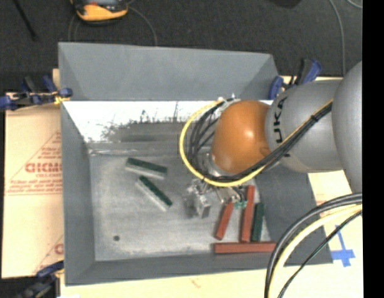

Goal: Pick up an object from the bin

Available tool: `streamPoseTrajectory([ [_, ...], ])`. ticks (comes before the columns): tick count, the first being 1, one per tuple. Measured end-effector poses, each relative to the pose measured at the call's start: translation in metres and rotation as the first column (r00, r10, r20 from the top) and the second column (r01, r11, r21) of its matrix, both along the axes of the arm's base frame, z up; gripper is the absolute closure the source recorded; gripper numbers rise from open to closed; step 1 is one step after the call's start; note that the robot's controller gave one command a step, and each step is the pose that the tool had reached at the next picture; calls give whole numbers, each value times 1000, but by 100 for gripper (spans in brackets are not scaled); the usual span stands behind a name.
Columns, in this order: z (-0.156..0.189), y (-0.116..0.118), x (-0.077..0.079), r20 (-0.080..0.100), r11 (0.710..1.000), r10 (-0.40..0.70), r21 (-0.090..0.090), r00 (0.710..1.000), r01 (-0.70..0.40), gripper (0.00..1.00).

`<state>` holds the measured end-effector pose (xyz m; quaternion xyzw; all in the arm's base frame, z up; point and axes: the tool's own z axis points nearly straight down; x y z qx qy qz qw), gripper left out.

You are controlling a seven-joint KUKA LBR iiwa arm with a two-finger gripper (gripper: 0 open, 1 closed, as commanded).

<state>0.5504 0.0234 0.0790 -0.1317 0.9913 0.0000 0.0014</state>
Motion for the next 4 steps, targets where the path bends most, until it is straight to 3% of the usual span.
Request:
streamPoseTrajectory([
  [1,0,1,0,0,1000,-2,1,1000,2,0],
  [2,0,1,0,0,1000,-3,1,1000,3,0],
  [3,13,-44,9,0,999,34,1,999,-34,0],
  [4,35,-83,-17,-1,984,178,-3,984,-178,0],
])
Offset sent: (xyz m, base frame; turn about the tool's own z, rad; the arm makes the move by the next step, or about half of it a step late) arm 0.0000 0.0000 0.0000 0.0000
